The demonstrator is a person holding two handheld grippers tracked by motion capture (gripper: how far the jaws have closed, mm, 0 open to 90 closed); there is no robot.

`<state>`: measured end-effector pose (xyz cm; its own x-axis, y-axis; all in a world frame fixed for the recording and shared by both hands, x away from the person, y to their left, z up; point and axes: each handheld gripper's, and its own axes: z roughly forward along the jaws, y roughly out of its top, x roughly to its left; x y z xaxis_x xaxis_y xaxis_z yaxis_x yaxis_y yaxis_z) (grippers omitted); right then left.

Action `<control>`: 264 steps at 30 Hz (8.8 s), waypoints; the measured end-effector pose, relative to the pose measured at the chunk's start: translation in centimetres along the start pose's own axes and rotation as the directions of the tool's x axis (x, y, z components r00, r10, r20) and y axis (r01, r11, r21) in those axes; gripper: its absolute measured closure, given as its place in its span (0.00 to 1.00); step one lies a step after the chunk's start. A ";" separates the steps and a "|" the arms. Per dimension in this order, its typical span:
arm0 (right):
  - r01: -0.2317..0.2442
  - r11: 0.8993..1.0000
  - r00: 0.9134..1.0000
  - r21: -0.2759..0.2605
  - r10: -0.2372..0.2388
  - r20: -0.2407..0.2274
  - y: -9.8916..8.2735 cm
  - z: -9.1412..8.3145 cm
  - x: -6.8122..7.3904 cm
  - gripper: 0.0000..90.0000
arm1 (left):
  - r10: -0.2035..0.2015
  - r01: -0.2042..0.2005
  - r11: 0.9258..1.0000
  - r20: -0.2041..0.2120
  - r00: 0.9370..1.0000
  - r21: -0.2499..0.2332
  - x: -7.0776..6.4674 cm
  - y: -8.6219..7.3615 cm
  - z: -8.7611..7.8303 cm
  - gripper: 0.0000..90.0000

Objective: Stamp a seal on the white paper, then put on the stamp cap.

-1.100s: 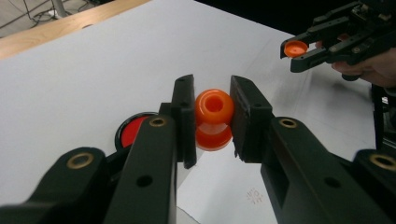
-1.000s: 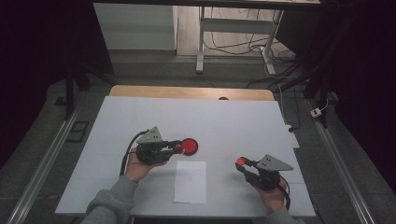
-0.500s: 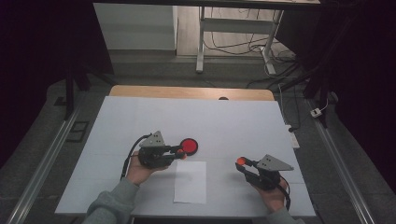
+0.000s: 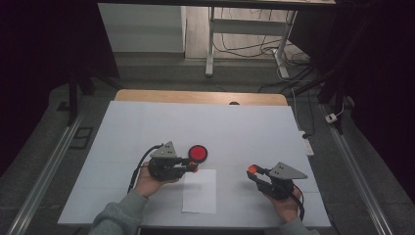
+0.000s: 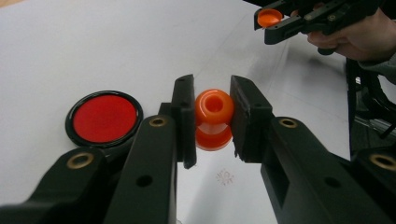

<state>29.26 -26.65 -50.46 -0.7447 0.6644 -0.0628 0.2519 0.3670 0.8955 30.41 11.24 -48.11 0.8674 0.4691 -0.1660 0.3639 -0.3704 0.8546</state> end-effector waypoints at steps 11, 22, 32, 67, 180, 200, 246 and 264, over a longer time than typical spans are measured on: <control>-0.002 1.000 1.000 0.004 0.002 -0.002 0.0 0.0 0.0 0.72 | 0.004 -0.005 0.999 0.026 1.000 0.034 -0.5 -0.5 1.0 0.80; -0.001 1.000 1.000 0.008 0.002 -0.007 0.0 0.1 0.0 0.72 | 0.004 -0.006 0.998 0.041 0.999 0.059 -0.8 -0.9 1.8 0.80; -0.002 1.000 1.000 0.011 0.002 -0.006 -0.1 0.2 0.0 0.72 | 0.006 -0.010 0.997 0.051 0.999 0.079 -1.0 -1.2 2.4 0.80; -0.003 1.000 1.000 0.014 0.003 -0.002 -0.1 0.1 0.0 0.72 | 0.038 -0.042 0.986 0.029 0.999 0.164 -1.5 -2.8 4.2 0.80; 0.005 1.000 1.000 0.005 -0.005 -0.017 0.1 0.1 0.2 0.72 | 0.179 -0.163 0.970 -0.076 0.981 0.181 -3.4 -4.5 4.9 0.81; -0.002 1.000 1.000 0.002 0.002 -0.014 0.1 0.0 0.1 0.72 | 0.066 -0.066 0.998 -0.015 0.998 -0.020 -2.6 -2.1 2.2 0.81; 0.005 1.000 1.000 0.004 -0.005 -0.019 0.1 0.2 0.2 0.72 | -0.049 0.046 0.993 -0.023 0.999 -0.113 -1.0 -0.4 -2.8 0.80; 0.018 1.000 0.999 -0.007 -0.018 -0.047 0.4 0.8 0.9 0.72 | -0.048 0.046 0.994 -0.023 0.999 -0.103 -0.9 -0.4 -2.7 0.80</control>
<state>29.19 -25.34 -50.54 -0.7776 0.6261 -0.0580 0.2346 0.3745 0.8971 28.52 13.12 -46.98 0.8406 0.5052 -0.1956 0.3664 -0.2642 0.8922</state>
